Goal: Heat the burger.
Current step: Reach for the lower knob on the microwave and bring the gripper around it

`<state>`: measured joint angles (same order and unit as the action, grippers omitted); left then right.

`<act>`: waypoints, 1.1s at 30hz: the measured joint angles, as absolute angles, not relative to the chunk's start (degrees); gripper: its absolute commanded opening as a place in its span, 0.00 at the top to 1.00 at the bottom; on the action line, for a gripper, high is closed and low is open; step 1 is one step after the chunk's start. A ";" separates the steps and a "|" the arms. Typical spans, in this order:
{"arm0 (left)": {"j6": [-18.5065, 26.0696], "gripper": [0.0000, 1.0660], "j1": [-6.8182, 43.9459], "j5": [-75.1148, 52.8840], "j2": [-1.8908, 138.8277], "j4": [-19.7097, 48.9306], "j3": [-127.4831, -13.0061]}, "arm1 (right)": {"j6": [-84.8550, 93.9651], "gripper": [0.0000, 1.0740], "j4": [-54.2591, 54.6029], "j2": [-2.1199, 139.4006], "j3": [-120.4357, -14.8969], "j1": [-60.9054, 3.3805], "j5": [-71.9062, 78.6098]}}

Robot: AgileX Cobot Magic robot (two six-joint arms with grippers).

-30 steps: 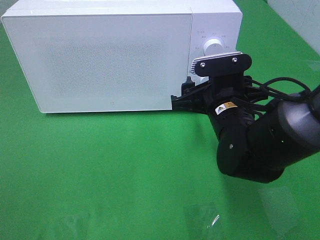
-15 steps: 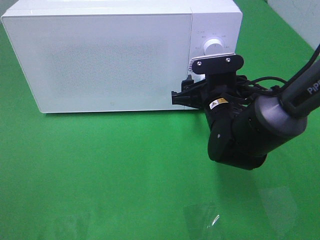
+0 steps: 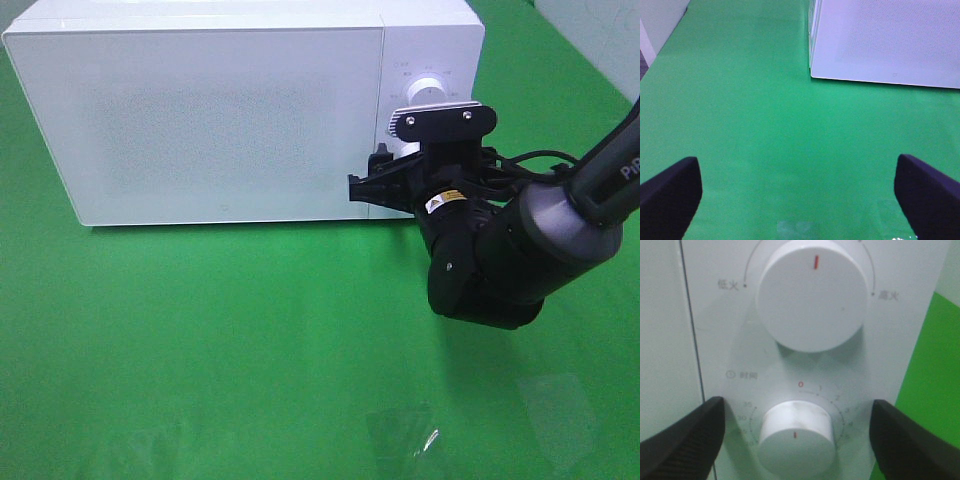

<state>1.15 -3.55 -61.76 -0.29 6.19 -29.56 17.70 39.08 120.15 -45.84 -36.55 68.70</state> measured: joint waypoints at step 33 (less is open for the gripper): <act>1.15 0.07 -3.55 -61.76 -0.29 6.19 -29.56 | 15.70 1.00 37.76 120.95 -45.72 -36.15 67.67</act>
